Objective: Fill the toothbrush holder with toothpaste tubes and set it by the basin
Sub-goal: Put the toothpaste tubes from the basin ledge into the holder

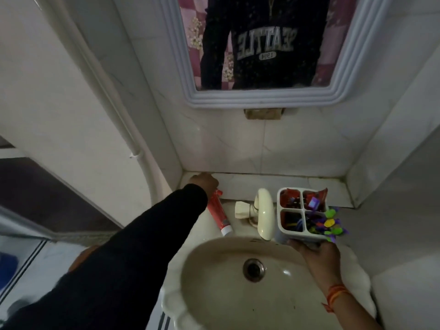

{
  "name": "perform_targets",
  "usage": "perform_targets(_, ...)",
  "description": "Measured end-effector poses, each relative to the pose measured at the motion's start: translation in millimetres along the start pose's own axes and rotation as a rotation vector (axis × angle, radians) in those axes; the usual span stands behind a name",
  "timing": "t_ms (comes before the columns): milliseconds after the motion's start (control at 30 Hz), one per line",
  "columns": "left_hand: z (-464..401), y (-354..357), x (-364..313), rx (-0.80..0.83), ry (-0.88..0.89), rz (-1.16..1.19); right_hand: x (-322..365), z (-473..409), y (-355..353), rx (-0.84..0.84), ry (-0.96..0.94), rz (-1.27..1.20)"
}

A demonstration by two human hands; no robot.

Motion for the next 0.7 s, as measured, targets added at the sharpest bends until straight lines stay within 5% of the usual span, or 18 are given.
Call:
perform_targets(233,4.4,-21.5,1.4,-0.076,0.052,-0.022,-2.7,-0.7,-0.5,0.006,0.033,-0.035)
perform_targets(533,93.7,-189.6,-7.0,-0.39,0.161,0.348,5.4,6.4,3.4,-0.007,0.04,-0.062)
perform_targets(700,122.0,-234.5,-63.5,-0.421,0.326,0.314,24.2,13.1,7.1,-0.007,-0.02,-0.063)
Point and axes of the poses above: each hand's wrist, its own z-axis away from the middle knuckle, its own y-axis out of the palm, x = y × z, the point moved 8 cm from there along -z, towards the middle knuckle, and after that the axes turned 14 degrees about -z, right-handed, at the moved point
